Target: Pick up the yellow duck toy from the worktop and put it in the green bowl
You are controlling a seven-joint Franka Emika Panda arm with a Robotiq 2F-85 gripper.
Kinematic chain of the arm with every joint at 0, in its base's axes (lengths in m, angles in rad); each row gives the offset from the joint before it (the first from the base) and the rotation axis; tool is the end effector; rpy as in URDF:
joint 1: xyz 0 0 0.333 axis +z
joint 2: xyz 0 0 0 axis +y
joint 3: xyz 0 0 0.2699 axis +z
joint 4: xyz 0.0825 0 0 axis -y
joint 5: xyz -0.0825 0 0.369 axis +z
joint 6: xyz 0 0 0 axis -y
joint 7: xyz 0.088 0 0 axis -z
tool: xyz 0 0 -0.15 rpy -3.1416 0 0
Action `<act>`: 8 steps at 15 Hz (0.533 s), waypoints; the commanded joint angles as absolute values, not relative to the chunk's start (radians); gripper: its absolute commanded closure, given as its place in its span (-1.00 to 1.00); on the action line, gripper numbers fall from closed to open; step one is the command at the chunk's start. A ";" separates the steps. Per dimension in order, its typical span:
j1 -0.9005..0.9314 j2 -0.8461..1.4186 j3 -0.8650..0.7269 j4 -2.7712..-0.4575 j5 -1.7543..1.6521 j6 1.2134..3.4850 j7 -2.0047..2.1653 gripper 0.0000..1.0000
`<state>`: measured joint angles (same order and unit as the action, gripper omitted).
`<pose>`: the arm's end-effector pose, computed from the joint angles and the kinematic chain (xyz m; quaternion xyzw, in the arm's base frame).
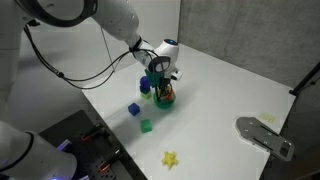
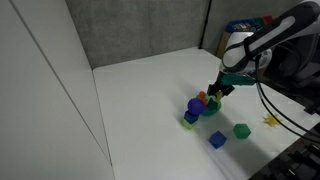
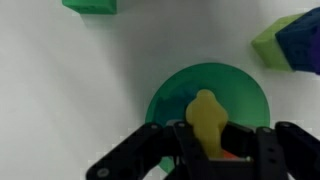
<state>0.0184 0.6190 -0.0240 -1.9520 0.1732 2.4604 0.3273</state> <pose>0.5638 0.0003 0.0804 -0.9702 0.2322 0.0609 0.0343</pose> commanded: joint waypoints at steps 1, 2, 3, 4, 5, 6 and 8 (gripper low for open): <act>0.009 0.575 0.010 -2.003 0.189 2.441 0.253 0.90; 0.009 0.576 0.013 -2.008 0.184 2.451 0.238 0.90; 0.012 0.583 0.013 -2.005 0.179 2.457 0.229 0.90; 0.012 0.588 0.013 -2.002 0.175 2.458 0.218 0.90; 0.015 0.595 0.009 -1.997 0.169 2.464 0.211 0.90; 0.018 0.606 0.009 -1.986 0.166 2.463 0.205 0.90; 0.014 0.618 0.013 -1.975 0.169 2.463 0.184 0.90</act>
